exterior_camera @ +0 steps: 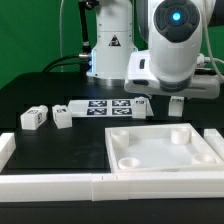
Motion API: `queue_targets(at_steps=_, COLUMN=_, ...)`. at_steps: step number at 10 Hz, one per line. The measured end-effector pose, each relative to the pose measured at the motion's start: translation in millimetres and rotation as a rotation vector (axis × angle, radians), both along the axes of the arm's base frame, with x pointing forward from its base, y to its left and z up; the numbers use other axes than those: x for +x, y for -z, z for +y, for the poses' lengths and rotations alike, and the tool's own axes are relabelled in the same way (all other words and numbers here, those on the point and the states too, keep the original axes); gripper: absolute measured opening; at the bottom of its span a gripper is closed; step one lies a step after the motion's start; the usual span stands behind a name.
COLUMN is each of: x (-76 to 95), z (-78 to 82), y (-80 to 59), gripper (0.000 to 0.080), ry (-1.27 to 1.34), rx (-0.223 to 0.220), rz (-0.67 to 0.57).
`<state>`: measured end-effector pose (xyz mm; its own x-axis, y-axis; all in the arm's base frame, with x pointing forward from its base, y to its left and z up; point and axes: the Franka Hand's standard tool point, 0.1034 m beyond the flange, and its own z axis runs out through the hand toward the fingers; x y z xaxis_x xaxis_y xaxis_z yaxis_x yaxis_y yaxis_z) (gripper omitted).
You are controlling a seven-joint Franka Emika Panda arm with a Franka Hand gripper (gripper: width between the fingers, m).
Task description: Assemble one leg
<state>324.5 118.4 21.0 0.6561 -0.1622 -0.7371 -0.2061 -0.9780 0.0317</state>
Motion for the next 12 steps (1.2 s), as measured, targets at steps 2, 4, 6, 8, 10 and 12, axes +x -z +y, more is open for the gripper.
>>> queue_targets(at_steps=2, x=-0.2, z=9.4, y=-1.5, gripper=0.0649, ry=-0.019, rx=0.009, rz=-0.005)
queue_targets(at_steps=4, x=9.2, z=16.8, y=-5.1, gripper=0.0649, ry=-0.027, rx=0.02, rz=-0.016)
queue_targets(at_steps=6, x=19.8, z=16.8, y=-0.9, gripper=0.0649, ry=-0.029, rx=0.032, rz=-0.047)
queue_targets(at_steps=8, x=18.9, z=9.7, y=9.4, gripper=0.0649, ry=-0.034, rx=0.043, rz=-0.071)
queue_targets(at_steps=10, x=7.0, z=9.0, y=13.7, gripper=0.0649, ry=-0.022, rx=0.022, rz=-0.056)
queue_targets(at_steps=12, x=2.5, z=13.9, y=11.6, gripper=0.0649, ry=-0.015, rx=0.003, rz=-0.037)
